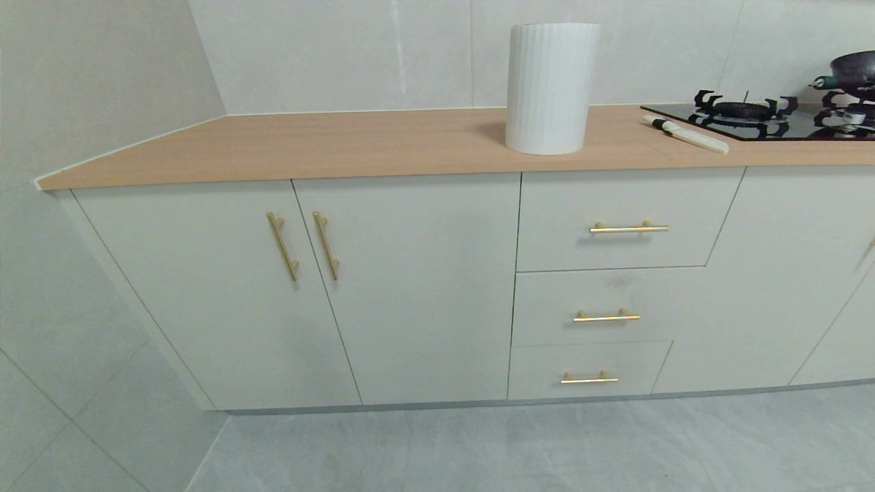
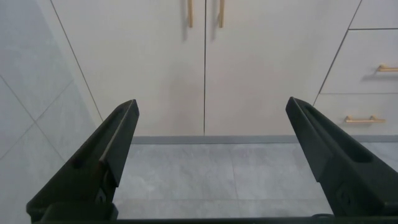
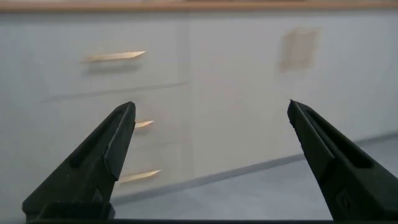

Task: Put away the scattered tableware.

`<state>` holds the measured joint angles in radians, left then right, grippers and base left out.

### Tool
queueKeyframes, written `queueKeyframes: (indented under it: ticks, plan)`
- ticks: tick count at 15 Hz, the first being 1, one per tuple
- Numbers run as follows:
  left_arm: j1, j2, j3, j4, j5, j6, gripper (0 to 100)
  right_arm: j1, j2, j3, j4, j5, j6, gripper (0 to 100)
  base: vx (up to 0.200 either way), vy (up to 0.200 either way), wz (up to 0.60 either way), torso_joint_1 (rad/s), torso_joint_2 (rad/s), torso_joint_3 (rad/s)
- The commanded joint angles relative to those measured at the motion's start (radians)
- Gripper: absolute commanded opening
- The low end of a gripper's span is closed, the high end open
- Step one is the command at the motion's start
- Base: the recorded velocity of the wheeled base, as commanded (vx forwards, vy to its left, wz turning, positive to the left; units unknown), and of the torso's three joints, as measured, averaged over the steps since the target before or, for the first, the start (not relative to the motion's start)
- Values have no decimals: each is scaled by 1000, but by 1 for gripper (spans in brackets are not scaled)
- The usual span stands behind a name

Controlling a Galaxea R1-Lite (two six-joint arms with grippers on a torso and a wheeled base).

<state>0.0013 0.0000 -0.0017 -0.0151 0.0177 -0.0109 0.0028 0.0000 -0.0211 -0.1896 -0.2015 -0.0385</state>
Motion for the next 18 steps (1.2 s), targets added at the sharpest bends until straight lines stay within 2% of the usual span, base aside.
queueKeyframes:
  ticks: [1, 3, 5, 7, 9, 11, 13, 17, 18]
  plan:
    - [0, 0, 0, 0, 1, -1, 100, 0, 0, 21, 56, 56, 12, 100, 0, 0, 0, 0, 0, 0]
    - [0, 0, 0, 0, 1, -1, 100, 0, 0, 20, 147, 68, 26, 100, 0, 0, 0, 0, 0, 0]
    - [0, 0, 0, 0, 1, 3, 100, 0, 0, 20, 196, 132, 72, 100, 0, 0, 0, 0, 0, 0]
    - [0, 0, 0, 0, 1, -1, 100, 0, 2, 20, 191, 137, 69, 100, 0, 0, 0, 0, 0, 0]
    - [0, 0, 0, 0, 1, 0, 100, 0, 0, 20, 191, 154, 5, 100, 0, 0, 0, 0, 0, 0]
    - [0, 0, 0, 0, -4, 6, 100, 0, 0, 20, 190, 154, 45, 100, 0, 0, 0, 0, 0, 0]
    - [0, 0, 0, 0, 1, 0, 100, 0, 0, 20, 190, 154, 48, 100, 0, 0, 0, 0, 0, 0]
    - [0, 0, 0, 0, -12, 11, 100, 0, 0, 20, 190, 155, 46, 100, 0, 0, 0, 0, 0, 0]
    - [0, 0, 0, 0, -13, 11, 100, 0, 0, 20, 190, 157, 46, 100, 200, 0, 0, 2, 7, 2]
